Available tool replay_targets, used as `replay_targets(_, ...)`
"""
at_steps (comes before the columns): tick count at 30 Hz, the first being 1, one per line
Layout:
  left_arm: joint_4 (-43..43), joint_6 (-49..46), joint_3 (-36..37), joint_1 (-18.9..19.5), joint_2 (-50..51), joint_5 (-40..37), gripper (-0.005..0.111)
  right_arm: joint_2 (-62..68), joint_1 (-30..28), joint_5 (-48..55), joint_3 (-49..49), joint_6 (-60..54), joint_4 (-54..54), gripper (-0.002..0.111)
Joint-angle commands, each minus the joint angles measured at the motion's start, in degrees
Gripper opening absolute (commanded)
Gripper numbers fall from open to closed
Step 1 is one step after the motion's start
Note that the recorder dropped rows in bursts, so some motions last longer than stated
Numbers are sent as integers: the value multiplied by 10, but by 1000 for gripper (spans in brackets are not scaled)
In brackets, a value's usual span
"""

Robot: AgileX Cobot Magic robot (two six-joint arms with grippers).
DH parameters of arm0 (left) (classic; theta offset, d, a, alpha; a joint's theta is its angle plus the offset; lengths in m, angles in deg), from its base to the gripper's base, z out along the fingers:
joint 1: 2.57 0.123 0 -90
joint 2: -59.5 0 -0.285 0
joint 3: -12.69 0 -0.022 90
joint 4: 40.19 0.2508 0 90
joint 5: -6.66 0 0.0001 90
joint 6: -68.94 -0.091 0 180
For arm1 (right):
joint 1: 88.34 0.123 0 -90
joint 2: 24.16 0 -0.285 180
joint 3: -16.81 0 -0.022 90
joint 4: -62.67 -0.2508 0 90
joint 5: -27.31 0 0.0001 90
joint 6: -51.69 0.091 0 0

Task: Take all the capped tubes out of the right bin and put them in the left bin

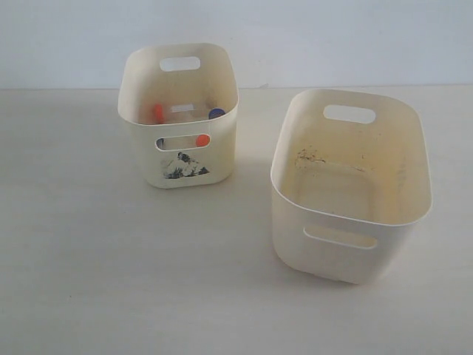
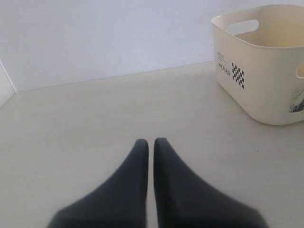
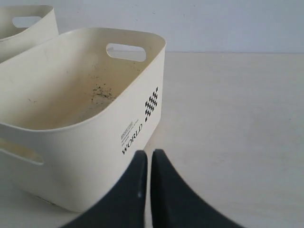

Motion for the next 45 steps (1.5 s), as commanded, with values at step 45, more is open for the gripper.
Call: replay_targets(45, -1, 7, -2, 1, -2, 6, 4, -2, -11, 1, -2, -42, 6, 3)
